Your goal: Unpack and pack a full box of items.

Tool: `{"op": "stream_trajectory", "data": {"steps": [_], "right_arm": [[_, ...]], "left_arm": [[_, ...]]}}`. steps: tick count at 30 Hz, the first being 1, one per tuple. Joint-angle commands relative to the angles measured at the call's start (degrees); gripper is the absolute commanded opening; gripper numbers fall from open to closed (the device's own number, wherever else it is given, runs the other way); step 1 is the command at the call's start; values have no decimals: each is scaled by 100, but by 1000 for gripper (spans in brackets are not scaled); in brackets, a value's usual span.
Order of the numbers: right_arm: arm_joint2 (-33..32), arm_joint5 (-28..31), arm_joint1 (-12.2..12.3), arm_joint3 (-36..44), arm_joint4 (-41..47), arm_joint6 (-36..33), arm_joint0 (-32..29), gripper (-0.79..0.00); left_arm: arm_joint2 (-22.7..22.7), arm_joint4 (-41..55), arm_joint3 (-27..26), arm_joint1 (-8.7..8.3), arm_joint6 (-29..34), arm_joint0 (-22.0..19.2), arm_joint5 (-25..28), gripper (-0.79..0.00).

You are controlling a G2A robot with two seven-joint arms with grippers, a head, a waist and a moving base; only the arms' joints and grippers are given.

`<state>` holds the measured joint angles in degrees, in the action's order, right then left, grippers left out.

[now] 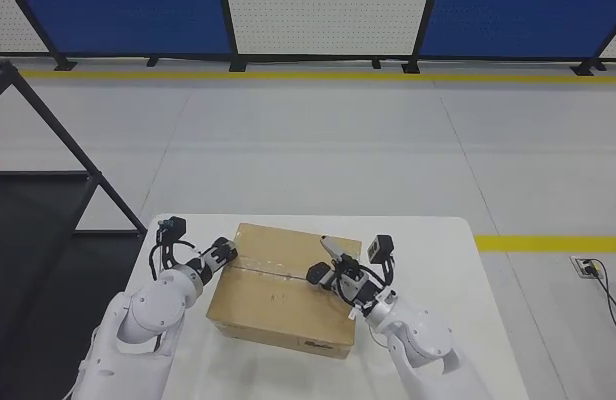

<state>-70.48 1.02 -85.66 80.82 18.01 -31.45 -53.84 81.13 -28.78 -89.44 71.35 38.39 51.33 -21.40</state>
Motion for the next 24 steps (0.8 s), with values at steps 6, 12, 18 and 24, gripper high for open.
{"op": "stream_trajectory", "data": {"steps": [6, 12, 18, 24], "right_arm": [[492, -397, -78, -391, -208, 54, 559, 0], [787, -630, -153, -854, -290, 132, 988, 0], [816, -788, -133, -899, -483, 88, 998, 0], [572, -859, -34, -612, -597, -26, 659, 0]], "left_arm": [[16, 100, 41, -10, -54, -19, 40, -785], [61, 173, 63, -28, -80, 1, 101, -785], [56, 219, 139, -39, -91, -31, 122, -785], [25, 242, 249, -47, -77, -144, 118, -785]]}}
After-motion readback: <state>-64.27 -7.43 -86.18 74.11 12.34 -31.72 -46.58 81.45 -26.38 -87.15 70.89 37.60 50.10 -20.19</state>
